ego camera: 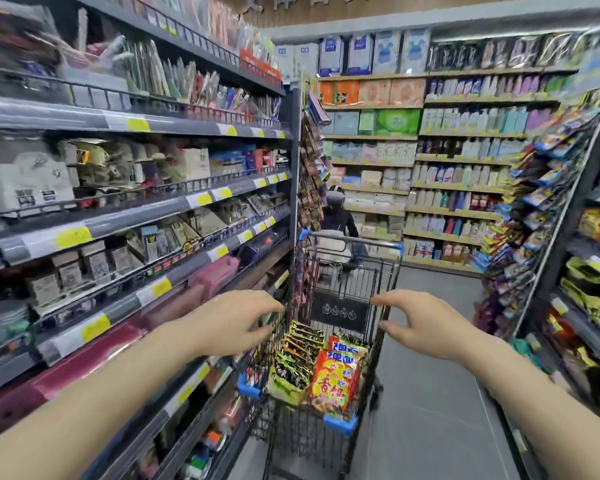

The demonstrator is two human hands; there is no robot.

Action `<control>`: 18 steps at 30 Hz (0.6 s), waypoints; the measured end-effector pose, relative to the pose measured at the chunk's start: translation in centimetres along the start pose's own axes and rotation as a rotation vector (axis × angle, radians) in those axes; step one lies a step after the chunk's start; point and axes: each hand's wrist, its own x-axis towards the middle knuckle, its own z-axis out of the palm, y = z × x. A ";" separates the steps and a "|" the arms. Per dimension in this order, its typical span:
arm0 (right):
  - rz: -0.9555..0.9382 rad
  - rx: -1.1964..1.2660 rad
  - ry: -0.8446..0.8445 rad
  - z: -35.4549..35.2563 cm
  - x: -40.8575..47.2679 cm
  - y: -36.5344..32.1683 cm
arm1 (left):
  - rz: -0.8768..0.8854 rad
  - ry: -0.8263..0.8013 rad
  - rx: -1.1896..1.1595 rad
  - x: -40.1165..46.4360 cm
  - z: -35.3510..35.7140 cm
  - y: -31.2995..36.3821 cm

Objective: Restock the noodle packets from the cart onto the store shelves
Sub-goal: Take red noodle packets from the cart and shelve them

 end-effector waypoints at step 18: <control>0.174 0.107 -0.056 9.2 23.9 10.1 | 0.131 -0.112 -0.106 23.9 11.9 -14.3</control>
